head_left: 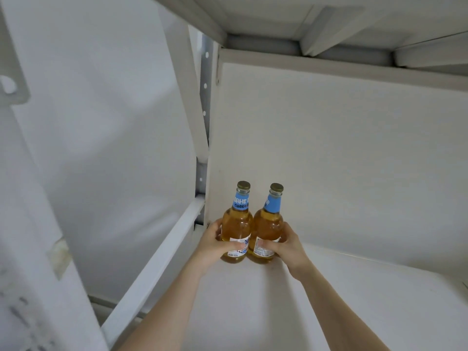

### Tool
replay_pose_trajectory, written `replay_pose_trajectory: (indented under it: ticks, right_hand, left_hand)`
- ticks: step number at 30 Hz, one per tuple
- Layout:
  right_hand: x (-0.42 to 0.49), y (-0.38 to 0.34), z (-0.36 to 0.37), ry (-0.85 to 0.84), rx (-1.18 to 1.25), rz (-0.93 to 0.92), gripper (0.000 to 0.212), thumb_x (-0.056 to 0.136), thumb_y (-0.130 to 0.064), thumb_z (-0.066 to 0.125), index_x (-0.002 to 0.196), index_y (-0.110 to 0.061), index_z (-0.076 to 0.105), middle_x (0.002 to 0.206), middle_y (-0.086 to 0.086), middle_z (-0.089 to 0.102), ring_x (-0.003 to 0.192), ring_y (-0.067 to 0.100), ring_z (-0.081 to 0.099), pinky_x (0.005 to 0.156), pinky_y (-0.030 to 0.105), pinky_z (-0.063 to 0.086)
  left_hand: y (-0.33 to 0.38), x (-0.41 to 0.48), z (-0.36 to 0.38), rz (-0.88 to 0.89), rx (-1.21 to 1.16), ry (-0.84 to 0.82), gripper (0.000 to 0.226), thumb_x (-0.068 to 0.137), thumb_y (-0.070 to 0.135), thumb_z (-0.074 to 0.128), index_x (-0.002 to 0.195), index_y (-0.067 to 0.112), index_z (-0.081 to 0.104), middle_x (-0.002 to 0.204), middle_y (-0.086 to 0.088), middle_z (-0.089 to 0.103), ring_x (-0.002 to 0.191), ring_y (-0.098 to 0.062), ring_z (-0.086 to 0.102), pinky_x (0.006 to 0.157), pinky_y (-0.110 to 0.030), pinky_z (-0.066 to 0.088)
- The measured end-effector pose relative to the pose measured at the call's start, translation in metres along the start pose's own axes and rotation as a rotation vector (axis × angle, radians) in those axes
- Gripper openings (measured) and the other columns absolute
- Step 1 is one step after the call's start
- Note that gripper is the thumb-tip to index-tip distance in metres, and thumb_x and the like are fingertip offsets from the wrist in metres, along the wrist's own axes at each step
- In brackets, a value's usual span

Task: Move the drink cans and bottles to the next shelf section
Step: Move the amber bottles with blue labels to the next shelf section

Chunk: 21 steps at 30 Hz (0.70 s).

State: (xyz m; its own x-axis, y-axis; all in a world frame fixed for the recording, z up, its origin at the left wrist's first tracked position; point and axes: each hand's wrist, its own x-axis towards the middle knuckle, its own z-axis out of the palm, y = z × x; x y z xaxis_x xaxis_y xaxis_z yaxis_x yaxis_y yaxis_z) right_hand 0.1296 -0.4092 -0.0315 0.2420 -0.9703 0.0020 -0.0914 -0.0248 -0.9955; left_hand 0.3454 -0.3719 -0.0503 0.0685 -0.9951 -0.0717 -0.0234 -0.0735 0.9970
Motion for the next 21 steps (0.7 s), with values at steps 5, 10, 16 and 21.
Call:
replay_pose_trajectory:
  ticks: [5, 10, 16, 21]
  right_hand:
    - [-0.031, -0.004, 0.012, 0.094, -0.025, -0.018, 0.064, 0.053, -0.028, 0.091, 0.109, -0.025, 0.06, 0.092, -0.012, 0.073, 0.087, 0.012, 0.07, 0.067, 0.022, 0.056]
    - [-0.069, -0.008, 0.017, 0.148, 0.03, 0.029, 0.047, 0.071, -0.012, 0.088, 0.108, -0.024, 0.063, 0.09, -0.009, 0.074, 0.078, 0.008, 0.072, 0.061, 0.019, 0.055]
    - [-0.127, -0.012, 0.021, 0.244, 0.123, 0.131, 0.033, 0.077, -0.017, 0.083, 0.104, -0.025, 0.064, 0.093, -0.003, 0.074, 0.079, 0.013, 0.074, 0.057, 0.023, 0.055]
    - [-0.171, -0.02, 0.024, 0.261, 0.161, 0.186, 0.029, 0.079, -0.026, 0.08, 0.104, -0.027, 0.065, 0.092, -0.002, 0.076, 0.078, 0.014, 0.075, 0.059, 0.029, 0.057]
  left_hand:
    - [-0.001, -0.036, 0.006, -0.031, 0.011, 0.022, 0.081, 0.043, 0.047, 0.092, 0.118, 0.041, 0.061, 0.11, 0.014, 0.073, 0.104, -0.013, 0.069, 0.084, -0.035, 0.06]
    - [0.004, -0.075, 0.011, -0.114, -0.022, 0.071, 0.08, 0.039, 0.051, 0.091, 0.114, 0.039, 0.065, 0.105, 0.013, 0.075, 0.097, -0.011, 0.071, 0.085, -0.038, 0.06]
    - [0.011, -0.127, 0.01, -0.189, -0.054, 0.058, 0.074, 0.037, 0.045, 0.091, 0.107, 0.032, 0.069, 0.098, 0.008, 0.077, 0.091, -0.015, 0.074, 0.083, -0.039, 0.06]
    - [0.016, -0.172, 0.012, -0.243, -0.066, 0.027, 0.073, 0.042, 0.046, 0.091, 0.11, 0.032, 0.066, 0.099, 0.008, 0.077, 0.095, -0.016, 0.073, 0.08, -0.037, 0.061]
